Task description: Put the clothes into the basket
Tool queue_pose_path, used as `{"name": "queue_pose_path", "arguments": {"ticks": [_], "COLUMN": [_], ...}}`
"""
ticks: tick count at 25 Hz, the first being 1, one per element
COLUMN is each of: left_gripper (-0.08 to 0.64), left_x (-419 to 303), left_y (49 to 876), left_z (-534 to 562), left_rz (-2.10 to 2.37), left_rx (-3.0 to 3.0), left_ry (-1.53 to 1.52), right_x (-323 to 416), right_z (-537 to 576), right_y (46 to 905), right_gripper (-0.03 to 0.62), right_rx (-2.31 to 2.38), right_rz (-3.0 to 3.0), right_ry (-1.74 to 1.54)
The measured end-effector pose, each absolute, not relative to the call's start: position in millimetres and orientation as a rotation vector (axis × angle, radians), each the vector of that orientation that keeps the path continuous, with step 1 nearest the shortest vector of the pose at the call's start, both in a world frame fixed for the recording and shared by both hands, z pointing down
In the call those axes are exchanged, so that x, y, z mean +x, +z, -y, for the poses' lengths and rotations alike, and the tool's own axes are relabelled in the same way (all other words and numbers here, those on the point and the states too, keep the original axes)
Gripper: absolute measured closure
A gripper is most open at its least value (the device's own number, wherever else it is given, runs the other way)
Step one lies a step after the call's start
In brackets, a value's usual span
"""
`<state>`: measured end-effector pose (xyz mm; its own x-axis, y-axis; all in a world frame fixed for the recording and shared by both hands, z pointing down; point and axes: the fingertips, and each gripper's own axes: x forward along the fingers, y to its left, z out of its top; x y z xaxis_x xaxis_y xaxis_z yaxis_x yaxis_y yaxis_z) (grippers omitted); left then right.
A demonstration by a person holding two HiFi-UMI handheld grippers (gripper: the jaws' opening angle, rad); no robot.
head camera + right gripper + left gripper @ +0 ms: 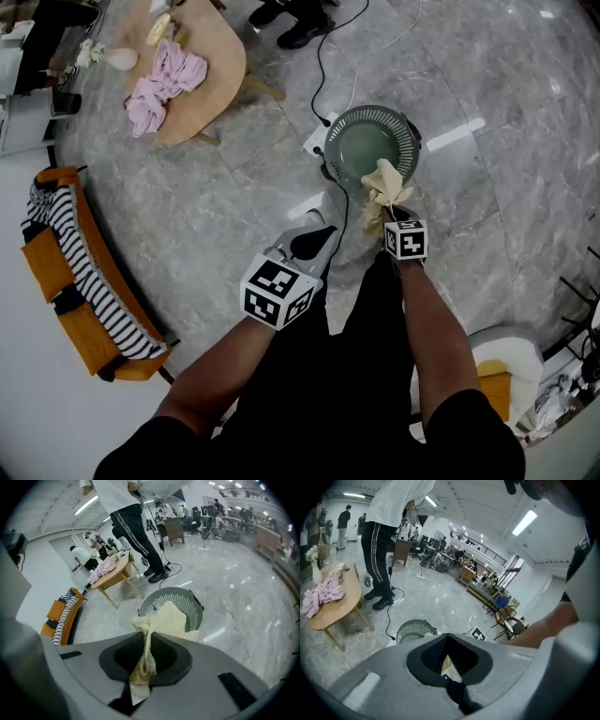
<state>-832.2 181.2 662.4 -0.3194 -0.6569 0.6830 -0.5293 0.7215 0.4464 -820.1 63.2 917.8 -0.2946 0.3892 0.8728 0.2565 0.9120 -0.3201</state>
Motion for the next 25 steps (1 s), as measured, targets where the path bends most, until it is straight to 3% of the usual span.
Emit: {"name": "queue_pose_path", "arguments": {"ticks": [25], "left_gripper": [0.560], "left_x": [-794], "left_y": [773], "left_z": [-226], "left_rz": [1.902], "left_rx": [0.742], "left_ry": [-0.158], "right_x": [-833], "right_z": [-97], "right_y": [1114], "right_gripper": [0.528], "right_rx": [-0.573], "right_rz": [1.705], "right_ry": [-0.083]}}
